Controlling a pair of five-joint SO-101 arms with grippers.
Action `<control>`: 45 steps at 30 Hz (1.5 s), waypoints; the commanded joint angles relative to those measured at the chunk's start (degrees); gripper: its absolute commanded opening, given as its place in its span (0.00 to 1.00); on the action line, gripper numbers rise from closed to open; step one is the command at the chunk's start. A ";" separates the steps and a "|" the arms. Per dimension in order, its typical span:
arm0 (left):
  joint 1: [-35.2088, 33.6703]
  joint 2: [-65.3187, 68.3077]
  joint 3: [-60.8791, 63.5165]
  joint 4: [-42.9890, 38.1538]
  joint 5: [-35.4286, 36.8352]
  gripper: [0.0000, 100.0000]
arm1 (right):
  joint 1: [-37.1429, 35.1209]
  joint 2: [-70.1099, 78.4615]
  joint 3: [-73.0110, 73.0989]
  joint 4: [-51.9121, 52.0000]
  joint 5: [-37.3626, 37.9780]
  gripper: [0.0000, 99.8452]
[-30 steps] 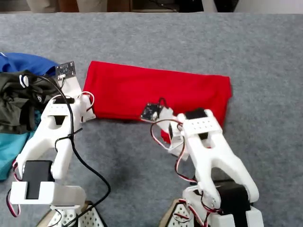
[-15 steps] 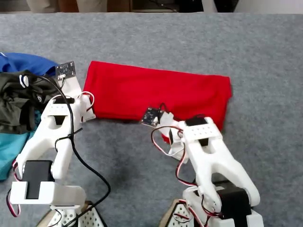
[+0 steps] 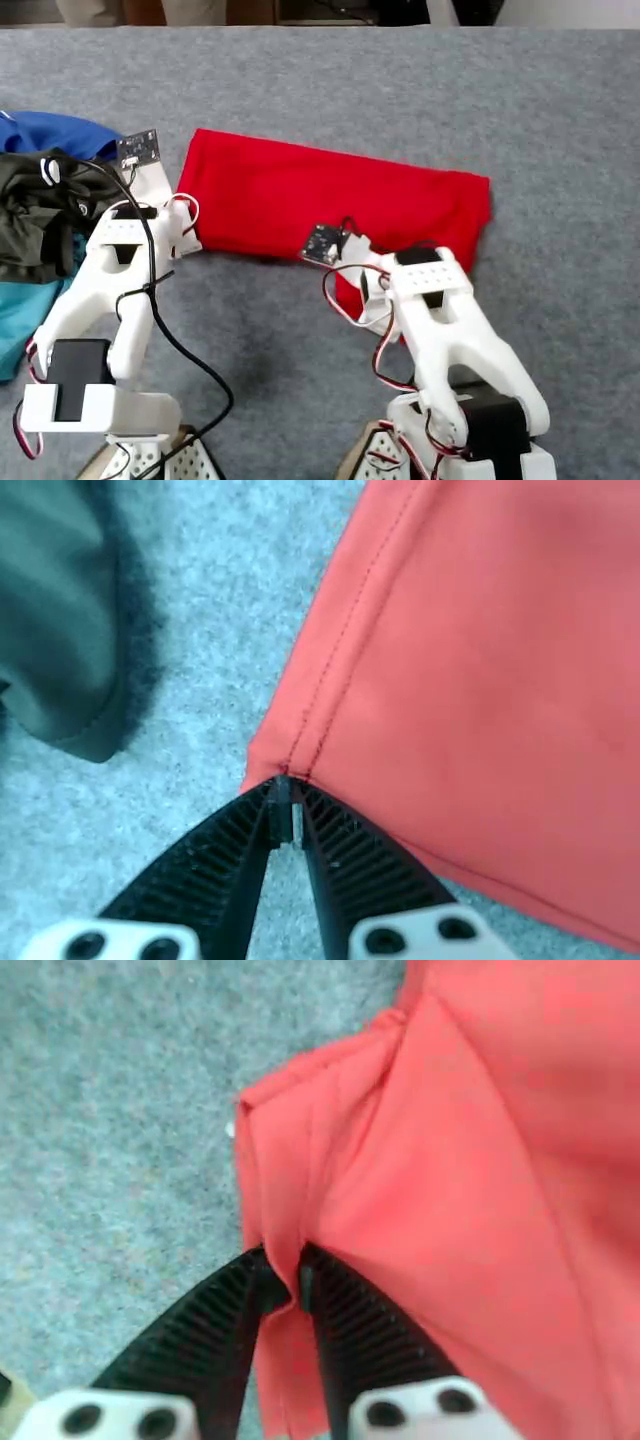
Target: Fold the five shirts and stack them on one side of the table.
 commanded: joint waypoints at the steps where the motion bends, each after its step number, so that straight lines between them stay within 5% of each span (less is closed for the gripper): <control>1: -0.44 -0.22 -2.29 0.18 0.35 0.02 | 0.48 0.75 0.84 -0.09 0.79 0.00; 14: -0.44 -0.22 -2.37 0.18 0.35 0.02 | 7.08 2.42 -31.08 18.20 1.76 0.00; 33: -0.35 -0.22 -2.46 0.18 0.26 0.02 | 9.54 43.65 -81.54 30.07 14.07 0.01; 40: -0.35 -0.22 -2.46 0.18 0.26 0.02 | 11.12 45.67 -87.78 34.99 14.51 0.29; 45: -0.26 -0.22 -2.46 0.18 0.26 0.02 | 12.97 41.80 -89.80 37.19 14.51 0.31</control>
